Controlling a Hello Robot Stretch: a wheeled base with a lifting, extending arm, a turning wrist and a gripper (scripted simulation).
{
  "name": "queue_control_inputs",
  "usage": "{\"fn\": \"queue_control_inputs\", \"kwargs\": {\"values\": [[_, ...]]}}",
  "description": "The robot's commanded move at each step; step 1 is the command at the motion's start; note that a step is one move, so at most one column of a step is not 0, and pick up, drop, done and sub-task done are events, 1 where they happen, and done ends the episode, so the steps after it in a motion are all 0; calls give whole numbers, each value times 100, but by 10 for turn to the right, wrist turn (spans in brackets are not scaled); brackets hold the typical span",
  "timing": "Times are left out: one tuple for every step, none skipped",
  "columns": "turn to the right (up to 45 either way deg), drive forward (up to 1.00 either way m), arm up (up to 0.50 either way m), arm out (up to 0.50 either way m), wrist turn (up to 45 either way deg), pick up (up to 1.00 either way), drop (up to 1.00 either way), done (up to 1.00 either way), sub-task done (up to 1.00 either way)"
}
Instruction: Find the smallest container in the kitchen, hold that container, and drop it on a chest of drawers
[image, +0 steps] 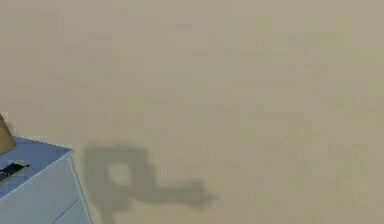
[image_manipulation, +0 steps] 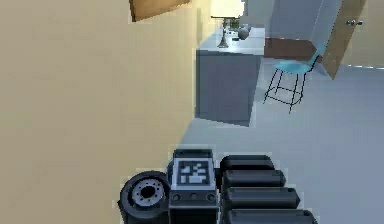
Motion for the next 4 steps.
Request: {"fn": "queue_control_inputs", "kwargs": {"values": [[-450,0,0,0,0,0,0,0,0],[-30,0,0,0,0,0,0,0,0],[450,0,0,0,0,0,0,0,0],[450,0,0,0,0,0,0,0,0]]}}
